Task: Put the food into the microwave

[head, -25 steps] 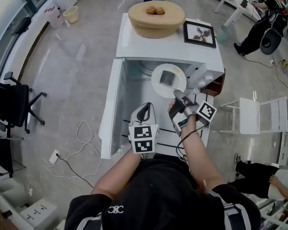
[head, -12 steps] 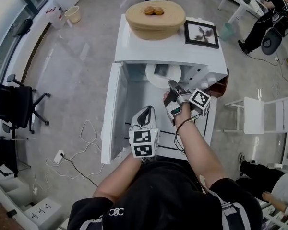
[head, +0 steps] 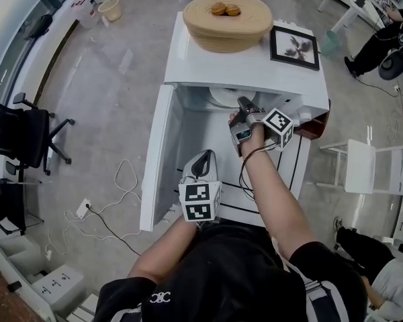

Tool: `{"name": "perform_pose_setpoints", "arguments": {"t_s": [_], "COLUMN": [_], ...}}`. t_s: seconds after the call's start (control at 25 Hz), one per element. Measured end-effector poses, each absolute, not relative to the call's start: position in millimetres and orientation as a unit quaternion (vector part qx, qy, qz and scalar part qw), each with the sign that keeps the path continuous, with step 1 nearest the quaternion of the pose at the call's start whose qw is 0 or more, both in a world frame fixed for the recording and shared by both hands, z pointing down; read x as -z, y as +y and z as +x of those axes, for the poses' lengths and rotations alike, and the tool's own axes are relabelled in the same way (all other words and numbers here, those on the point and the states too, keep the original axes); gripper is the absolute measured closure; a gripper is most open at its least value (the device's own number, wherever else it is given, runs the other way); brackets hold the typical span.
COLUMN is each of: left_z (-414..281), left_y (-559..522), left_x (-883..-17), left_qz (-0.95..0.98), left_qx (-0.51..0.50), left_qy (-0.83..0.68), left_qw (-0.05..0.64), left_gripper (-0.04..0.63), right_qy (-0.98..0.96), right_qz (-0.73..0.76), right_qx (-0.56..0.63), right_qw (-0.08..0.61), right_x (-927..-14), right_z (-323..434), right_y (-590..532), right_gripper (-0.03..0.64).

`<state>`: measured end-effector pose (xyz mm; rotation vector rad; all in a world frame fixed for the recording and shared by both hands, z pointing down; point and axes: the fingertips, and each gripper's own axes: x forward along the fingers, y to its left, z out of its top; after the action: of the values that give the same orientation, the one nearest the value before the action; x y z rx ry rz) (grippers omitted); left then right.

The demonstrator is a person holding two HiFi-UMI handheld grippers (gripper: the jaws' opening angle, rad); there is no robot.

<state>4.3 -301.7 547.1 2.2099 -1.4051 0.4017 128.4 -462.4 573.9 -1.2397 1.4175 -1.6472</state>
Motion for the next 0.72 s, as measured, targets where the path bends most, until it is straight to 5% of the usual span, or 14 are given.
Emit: {"name": "perform_pose_setpoints", "arguments": {"t_s": [0.72], "left_z": [0], "left_y": [-299], "left_x": [-567], "left_qz": [0.795], "left_qx": [-0.156], "left_qy": [-0.522], "left_qw": [0.268], "left_gripper": [0.586], "right_qy": [0.528], "right_qz": [-0.528], "right_qx": [0.604], "right_qw": [0.28], "right_x": [-599], "right_z": [130], "right_y": [-509], "right_gripper": [0.598]}}
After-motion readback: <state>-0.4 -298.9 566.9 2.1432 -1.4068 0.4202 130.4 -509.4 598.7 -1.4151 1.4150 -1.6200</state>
